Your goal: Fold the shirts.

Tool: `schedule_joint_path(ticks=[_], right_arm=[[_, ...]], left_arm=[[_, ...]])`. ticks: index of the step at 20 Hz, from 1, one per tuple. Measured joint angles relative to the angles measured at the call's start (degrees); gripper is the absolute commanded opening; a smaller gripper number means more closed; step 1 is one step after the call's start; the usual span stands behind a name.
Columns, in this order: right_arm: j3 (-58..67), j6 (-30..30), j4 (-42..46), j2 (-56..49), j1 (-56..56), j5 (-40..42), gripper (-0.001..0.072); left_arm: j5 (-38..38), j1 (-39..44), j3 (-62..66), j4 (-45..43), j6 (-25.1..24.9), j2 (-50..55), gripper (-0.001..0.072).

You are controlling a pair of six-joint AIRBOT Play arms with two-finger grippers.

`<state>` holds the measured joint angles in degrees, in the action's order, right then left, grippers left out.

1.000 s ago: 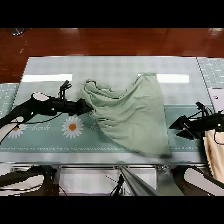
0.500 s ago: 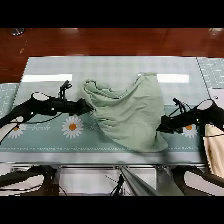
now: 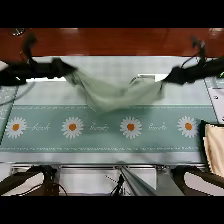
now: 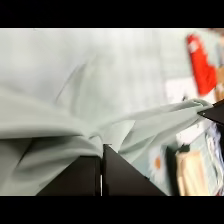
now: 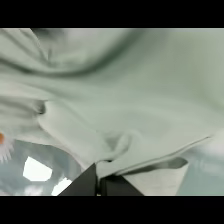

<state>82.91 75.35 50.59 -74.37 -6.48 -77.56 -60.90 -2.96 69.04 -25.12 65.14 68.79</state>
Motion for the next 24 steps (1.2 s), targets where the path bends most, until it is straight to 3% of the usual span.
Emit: schedule_joint_path(ticks=[5,8,11,18,24], right_arm=[[26.47,4.11,2.25,3.34,0.09,-1.05,0.0027],[32.26,5.18,4.94,9.66,0.13,-1.86,0.0027],[34.53,5.53,8.76,17.53,0.15,-4.04,0.0026],[30.75,7.26,16.11,33.77,0.13,-8.85,0.0026],[14.36,9.09,17.62,39.60,0.15,-13.09,0.0026]], left_arm=[[-2.80,-2.47,24.48,-11.45,13.49,-5.66,0.0025],[-7.19,-2.91,37.59,-20.96,20.09,-8.35,0.0025],[-14.64,-3.10,45.31,-27.65,23.63,-12.35,0.0025],[-35.76,-3.15,44.22,-34.73,25.79,-23.56,0.0026],[-39.60,-3.02,25.18,-38.84,26.18,-27.71,0.0026]])
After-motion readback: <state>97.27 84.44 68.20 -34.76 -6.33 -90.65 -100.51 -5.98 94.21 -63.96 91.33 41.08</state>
